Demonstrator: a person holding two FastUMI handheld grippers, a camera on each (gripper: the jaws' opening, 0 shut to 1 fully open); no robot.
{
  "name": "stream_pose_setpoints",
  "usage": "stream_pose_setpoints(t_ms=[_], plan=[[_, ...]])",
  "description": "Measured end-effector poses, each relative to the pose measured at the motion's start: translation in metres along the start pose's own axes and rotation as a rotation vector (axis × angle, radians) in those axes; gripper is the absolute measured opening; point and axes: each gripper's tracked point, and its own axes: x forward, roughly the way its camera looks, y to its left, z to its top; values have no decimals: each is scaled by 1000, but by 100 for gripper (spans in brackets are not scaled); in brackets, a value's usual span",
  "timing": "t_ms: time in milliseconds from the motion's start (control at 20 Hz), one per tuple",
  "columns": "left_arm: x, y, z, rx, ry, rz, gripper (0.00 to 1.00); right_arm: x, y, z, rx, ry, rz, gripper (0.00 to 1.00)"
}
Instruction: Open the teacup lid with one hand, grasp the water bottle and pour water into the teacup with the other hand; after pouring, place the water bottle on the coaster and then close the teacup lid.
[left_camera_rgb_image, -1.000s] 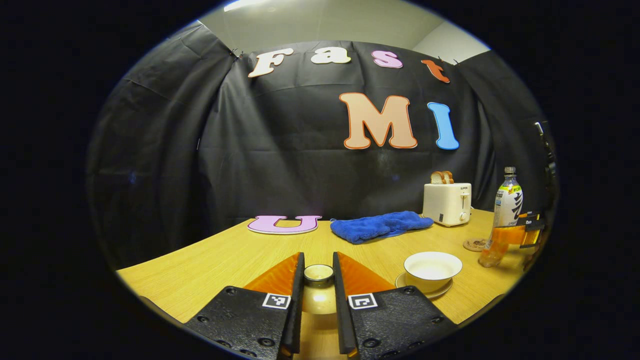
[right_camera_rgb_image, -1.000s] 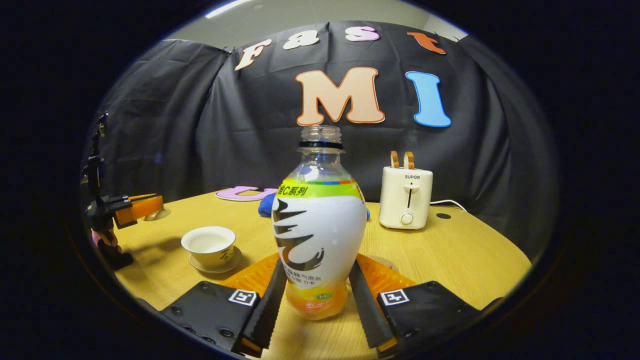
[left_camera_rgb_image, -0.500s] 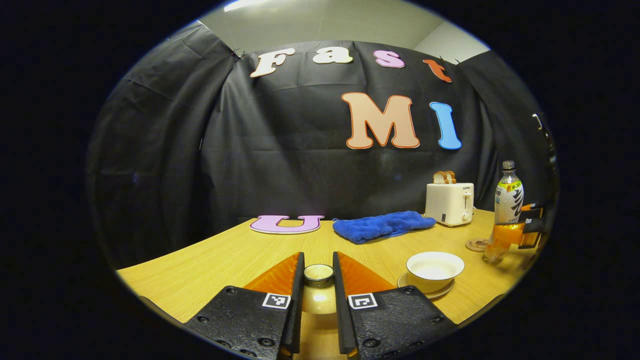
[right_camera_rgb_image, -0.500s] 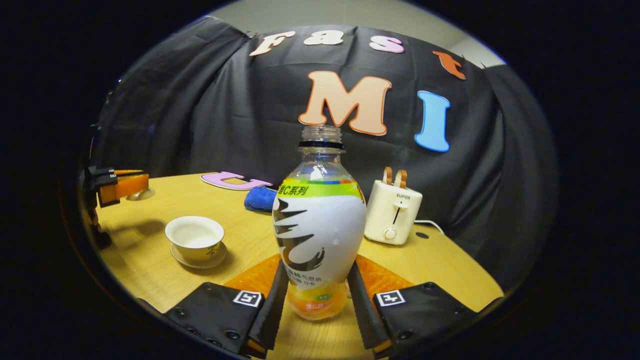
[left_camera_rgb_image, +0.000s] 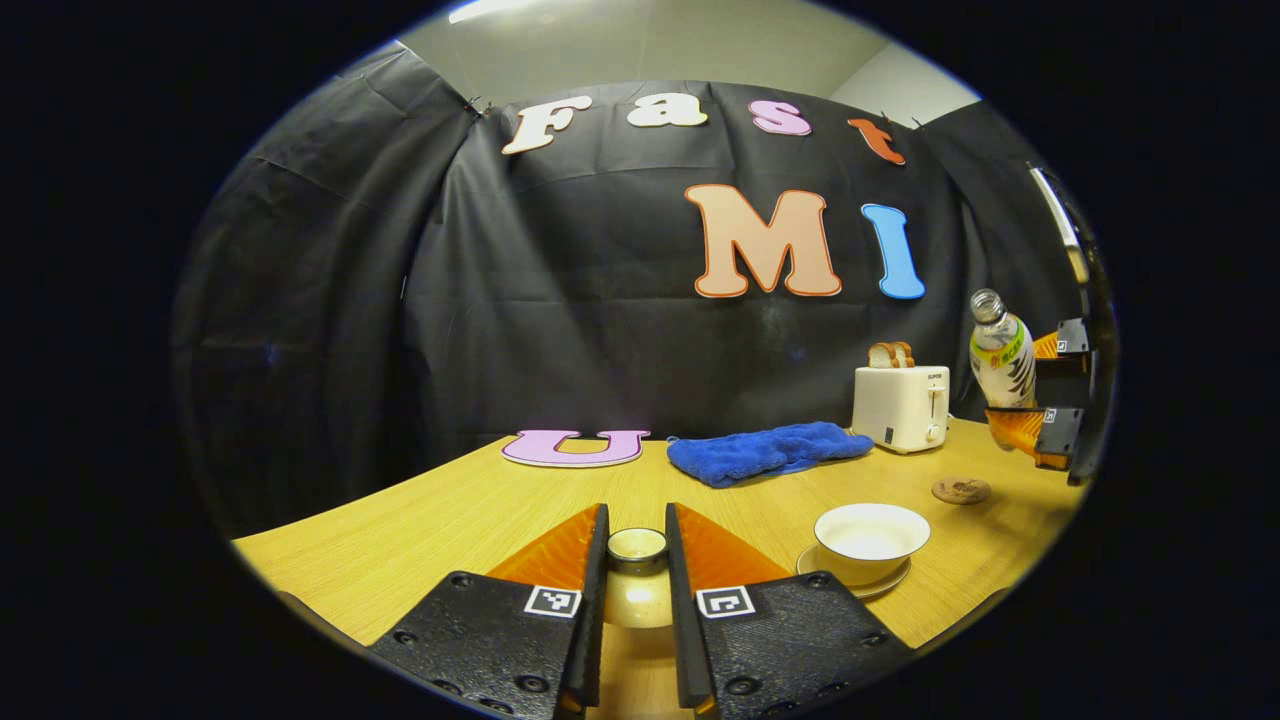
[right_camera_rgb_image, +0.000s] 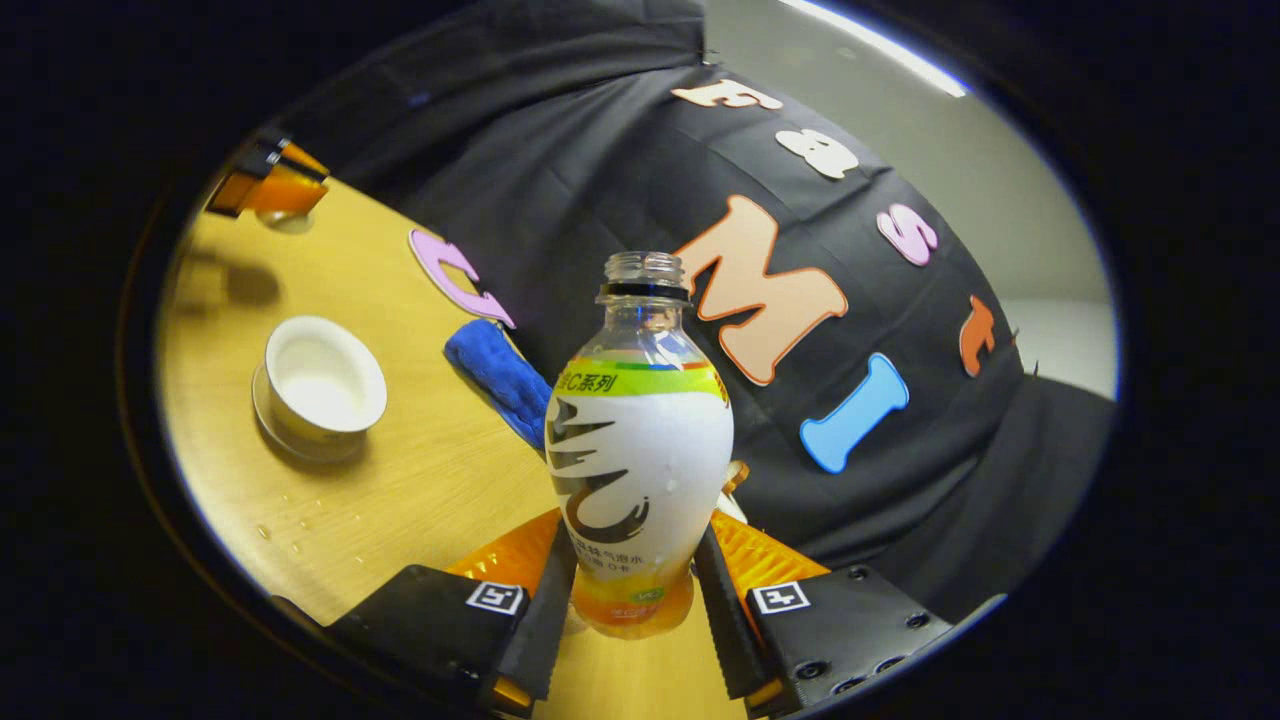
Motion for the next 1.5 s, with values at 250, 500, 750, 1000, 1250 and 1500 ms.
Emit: stream_pose_setpoints(t_ms=[250,500,750,1000,1250,1500], plan=[[0,1,-1,0,0,3,27,5,13,7,-244,-31,-50,67],[0,2,-1,0,0,6,27,-1,33,9,-470,-83,-98,66],[0,1,-1,0,0,6,27,-1,44,7,-645,-114,-124,69],[0,1,-1,0,0,6,28,4,43,11,-734,-128,-169,67],[0,1,-1,0,1,6,27,5,40,15,-787,-152,-195,69],[0,1,-1,-1,1,4,27,5,42,21,-864,-183,-215,69]])
